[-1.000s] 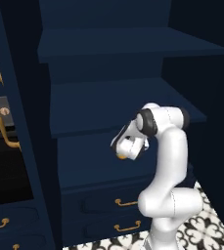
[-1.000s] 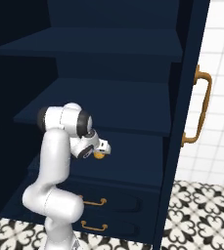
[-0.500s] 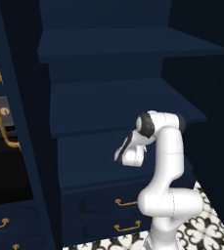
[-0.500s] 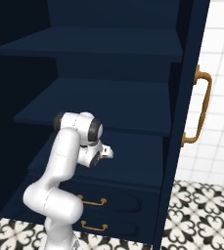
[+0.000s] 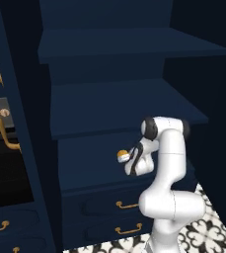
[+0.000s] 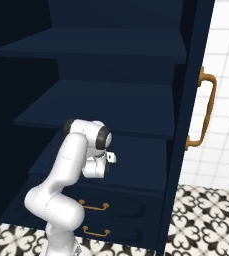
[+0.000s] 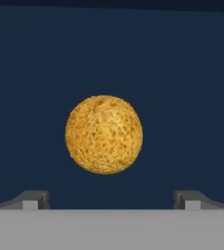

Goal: Open the cabinet, pick up the bread from the cabinet and place it in the basket. Then move the basket to the dining counter.

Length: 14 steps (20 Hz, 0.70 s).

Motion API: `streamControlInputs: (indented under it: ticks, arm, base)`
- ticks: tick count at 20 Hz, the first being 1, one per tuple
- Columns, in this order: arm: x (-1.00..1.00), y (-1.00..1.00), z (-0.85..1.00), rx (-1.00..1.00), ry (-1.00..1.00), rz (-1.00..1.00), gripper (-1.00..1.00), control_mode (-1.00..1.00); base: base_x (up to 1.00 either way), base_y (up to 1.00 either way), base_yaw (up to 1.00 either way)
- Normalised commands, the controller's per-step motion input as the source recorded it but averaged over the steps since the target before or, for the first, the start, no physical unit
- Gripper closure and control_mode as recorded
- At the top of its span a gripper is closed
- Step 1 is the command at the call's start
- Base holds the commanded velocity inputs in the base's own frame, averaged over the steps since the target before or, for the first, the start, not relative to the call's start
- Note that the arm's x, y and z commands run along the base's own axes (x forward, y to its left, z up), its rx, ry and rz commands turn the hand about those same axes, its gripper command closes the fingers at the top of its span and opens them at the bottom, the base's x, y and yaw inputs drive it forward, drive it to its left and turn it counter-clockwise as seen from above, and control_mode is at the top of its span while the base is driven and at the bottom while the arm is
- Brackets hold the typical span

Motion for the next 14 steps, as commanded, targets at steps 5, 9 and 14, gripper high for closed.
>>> streamControlInputs:
  ticks: [5,9,14]
  arm:
    - [0.17,0.06,0.0,0.01,0.0,0.06,-1.0,-1.0]
    - [0.17,0.12,-0.04,0.03,0.03,0.04,-1.0,-1.0]
    - [0.35,0.01,-0.18,0.01,0.0,0.03,-1.0,-1.0]
  base:
    - [0.0,0.0,0.0]
    - [0.0,0.0,0.0]
    - [0.0,0.0,0.0]
